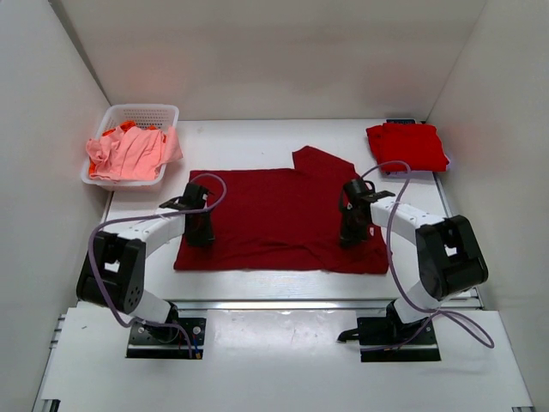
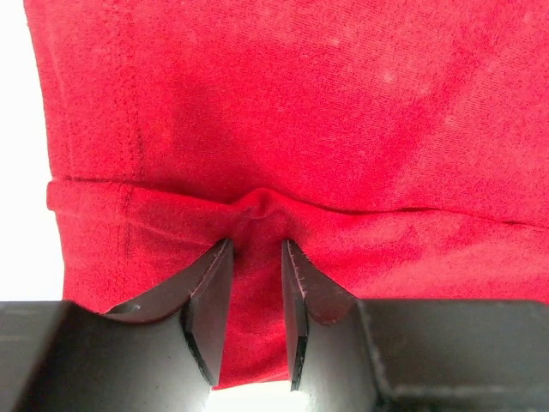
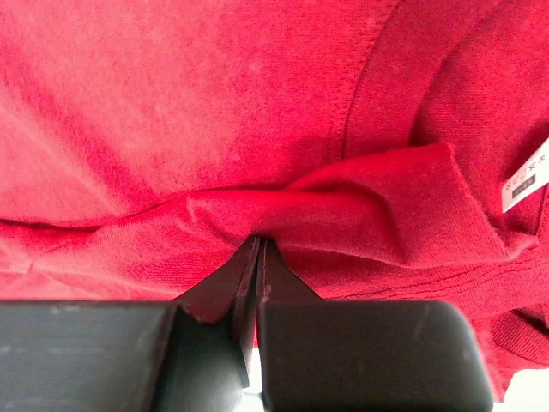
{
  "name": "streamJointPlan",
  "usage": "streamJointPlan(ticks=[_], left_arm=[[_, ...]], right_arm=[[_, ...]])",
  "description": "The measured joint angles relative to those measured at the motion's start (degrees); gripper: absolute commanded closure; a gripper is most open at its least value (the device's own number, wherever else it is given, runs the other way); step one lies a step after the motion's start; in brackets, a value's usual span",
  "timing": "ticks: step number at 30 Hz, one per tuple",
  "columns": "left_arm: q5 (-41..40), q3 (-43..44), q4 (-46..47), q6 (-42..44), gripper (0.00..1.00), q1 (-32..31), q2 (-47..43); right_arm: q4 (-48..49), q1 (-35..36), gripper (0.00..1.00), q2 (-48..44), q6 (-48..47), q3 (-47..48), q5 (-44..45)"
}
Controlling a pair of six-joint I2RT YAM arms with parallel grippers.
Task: Fold and stack the t-shirts
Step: Fold the flattened tshirt in 1/3 of the way, then grap the side of the flattened tshirt furthest away from the robot with both arms
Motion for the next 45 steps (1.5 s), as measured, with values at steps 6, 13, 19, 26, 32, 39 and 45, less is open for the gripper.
streamJointPlan(ticks=[6,13,19,26,32,39,45], left_arm=[[1.2,0.9,-6.3,0.7,0.54,1.2,-1.5],[1.0,19.0,-8.1,3.5,0.43,5.0,3.5],[-1.0,34.9,-5.9,4.5,0.43,7.9,17.0],[-4.7,49.5,-7.3,5.3,0.37,10.1,36.6],[-7.6,54.2,-8.4,5.4,0.36,11.2,40.8],[-8.5,54.0,-7.4,6.0,0.34,11.8,41.4],[-8.2,53.5,-5.8,6.1,0.39,12.3,41.3]], right_arm=[[-1.6,-3.0,0.93,-0.9,-1.0,-0.4,-1.1],[-7.7,-5.7,0.83,0.4,-6.3,11.4,-1.1],[-8.6,-6.5,0.81,1.9,-9.7,23.3,-3.6],[-10.6,-7.6,0.80,8.9,-12.8,30.3,-4.8],[-11.7,-8.1,0.81,14.7,-14.0,33.7,-6.0],[-12.3,-8.3,0.81,18.6,-14.7,38.4,-6.2],[-12.6,-8.3,0.81,21.4,-14.9,42.5,-6.3]])
